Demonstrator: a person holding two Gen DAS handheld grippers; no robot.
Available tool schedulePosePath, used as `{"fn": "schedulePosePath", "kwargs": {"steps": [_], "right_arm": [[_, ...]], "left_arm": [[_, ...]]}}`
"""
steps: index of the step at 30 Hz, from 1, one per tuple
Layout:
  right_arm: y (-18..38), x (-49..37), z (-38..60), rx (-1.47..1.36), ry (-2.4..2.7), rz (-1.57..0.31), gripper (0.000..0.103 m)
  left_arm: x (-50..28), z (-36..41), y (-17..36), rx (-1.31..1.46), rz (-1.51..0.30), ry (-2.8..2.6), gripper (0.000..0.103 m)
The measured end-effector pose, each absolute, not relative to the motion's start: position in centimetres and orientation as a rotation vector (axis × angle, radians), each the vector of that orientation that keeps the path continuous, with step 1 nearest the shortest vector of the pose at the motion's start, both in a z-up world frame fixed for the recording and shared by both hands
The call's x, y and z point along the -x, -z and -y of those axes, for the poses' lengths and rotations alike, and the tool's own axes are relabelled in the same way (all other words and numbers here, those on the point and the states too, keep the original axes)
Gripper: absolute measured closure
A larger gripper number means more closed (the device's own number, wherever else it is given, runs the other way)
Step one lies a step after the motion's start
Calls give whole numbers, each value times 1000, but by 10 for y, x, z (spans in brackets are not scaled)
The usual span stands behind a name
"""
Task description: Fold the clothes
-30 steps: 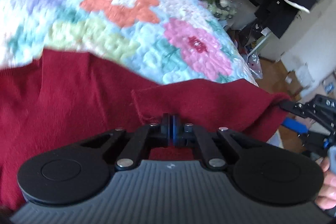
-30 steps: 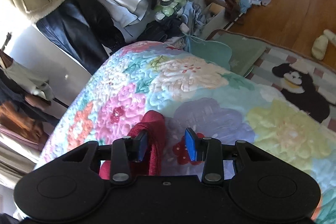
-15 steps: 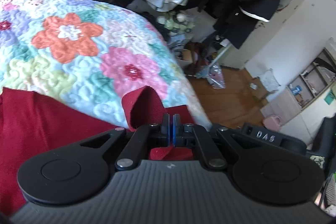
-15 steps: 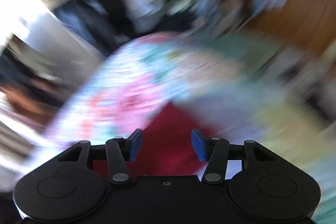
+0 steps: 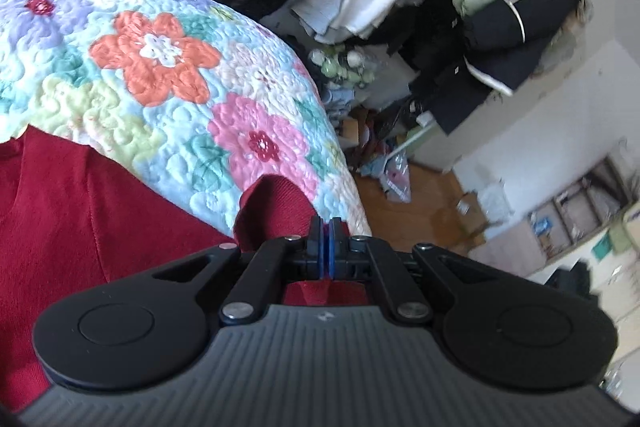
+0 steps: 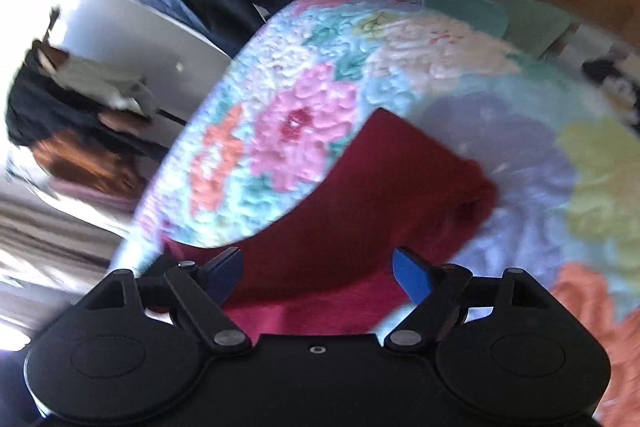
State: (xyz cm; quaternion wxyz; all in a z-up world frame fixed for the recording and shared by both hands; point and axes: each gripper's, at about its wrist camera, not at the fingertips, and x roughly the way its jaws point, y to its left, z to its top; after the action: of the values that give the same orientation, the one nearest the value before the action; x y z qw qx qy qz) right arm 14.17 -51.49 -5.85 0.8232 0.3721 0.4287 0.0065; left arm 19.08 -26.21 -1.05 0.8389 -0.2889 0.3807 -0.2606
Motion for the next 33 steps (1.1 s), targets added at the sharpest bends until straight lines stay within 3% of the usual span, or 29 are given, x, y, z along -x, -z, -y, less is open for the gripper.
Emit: {"fn": "schedulePosePath", "kwargs": {"steps": [9,12,13,14,15,20,24,33], "right_arm": [[17,-113,451,-120,-145,-710,18],[13,-114,433,-21,-148,-626,22],[14,-117,431,-13,-139,-613,39],[16,-121,434,-33,-123,-624,79],[17,-124,441,-69,-98,-628,99],[7,-110,515,-340,227,-510,97],[-4,-83,548,-293,526,-453,97],[12,-92,555,-240,586,-607,94]], "left_arm": [[-191,266,-2,649,-824,558,102],[-181,266,-12,628,-817,586,102],[-178,265,-15,627,-813,587,102],[-176,263,-16,633,-815,590,102],[-174,261,-16,640,-818,594,102],[-164,243,-21,571,-780,556,99],[-161,242,-14,392,-796,475,99],[-179,229,42,363,-942,389,98]]}}
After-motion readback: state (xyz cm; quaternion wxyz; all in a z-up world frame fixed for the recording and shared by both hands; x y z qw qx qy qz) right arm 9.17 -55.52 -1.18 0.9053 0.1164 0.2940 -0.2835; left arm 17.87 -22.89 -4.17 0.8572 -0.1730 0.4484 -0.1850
